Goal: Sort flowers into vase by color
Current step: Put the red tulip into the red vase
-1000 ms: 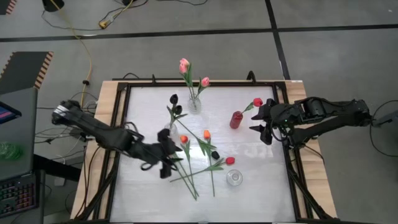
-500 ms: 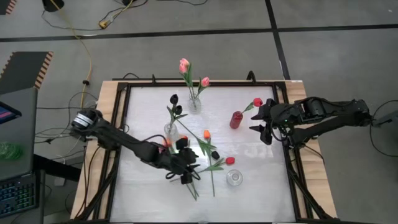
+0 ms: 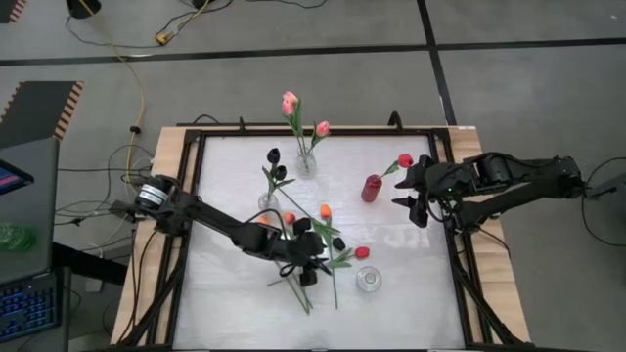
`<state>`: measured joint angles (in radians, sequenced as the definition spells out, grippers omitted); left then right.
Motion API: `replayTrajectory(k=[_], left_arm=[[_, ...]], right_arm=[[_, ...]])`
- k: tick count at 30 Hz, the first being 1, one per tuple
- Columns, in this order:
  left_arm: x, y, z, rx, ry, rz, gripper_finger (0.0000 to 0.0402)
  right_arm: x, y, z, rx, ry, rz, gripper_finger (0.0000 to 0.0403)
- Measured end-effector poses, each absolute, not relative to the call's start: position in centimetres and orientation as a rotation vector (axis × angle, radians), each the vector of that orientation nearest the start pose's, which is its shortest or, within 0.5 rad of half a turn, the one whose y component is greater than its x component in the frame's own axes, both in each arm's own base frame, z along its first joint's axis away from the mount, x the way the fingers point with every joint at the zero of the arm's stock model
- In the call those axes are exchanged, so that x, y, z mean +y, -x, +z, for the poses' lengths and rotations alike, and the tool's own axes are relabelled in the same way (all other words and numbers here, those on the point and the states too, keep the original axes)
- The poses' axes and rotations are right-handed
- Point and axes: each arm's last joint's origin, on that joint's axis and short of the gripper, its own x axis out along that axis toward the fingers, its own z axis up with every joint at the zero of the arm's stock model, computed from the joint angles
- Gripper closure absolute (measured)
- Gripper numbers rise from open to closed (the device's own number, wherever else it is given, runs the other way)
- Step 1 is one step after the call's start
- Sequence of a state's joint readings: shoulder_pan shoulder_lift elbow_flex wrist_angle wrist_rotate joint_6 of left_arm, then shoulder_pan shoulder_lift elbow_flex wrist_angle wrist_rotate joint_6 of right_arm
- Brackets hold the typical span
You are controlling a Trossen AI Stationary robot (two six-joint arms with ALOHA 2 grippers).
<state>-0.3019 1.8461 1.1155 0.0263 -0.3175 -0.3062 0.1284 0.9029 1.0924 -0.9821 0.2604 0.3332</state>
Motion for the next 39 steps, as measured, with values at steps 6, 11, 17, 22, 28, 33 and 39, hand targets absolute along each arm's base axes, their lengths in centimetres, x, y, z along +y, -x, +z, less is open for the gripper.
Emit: replayTrajectory(k=[6,11,17,22,28,33,39], left_arm=[[-11.2,-38.0,15.0,0.740,0.106,0.074,0.0246],[-11.5,-38.7,12.6,0.808,0.116,0.067,0.0246],[-11.9,-39.5,11.3,0.835,0.122,0.057,0.0247],[-11.9,-39.8,11.6,0.858,0.104,0.077,0.0278],[-11.9,-40.0,12.0,0.872,0.099,0.083,0.0348],[-12.0,-40.2,12.7,0.880,0.099,0.077,0.0389],[-12.3,-40.9,14.5,0.903,0.072,0.088,0.0394]], right_arm=[[1.2,-15.3,34.8,0.747,-0.162,-0.252,0.0172],[1.2,-15.3,34.8,0.747,-0.162,-0.252,0.0172],[1.2,-15.3,34.8,0.747,-0.162,-0.253,0.0172],[1.2,-15.3,34.8,0.747,-0.162,-0.252,0.0172],[1.2,-15.3,34.8,0.747,-0.162,-0.253,0.0172],[1.2,-15.3,34.8,0.746,-0.162,-0.252,0.0172],[1.2,-15.4,35.0,0.717,-0.169,-0.248,0.0172]])
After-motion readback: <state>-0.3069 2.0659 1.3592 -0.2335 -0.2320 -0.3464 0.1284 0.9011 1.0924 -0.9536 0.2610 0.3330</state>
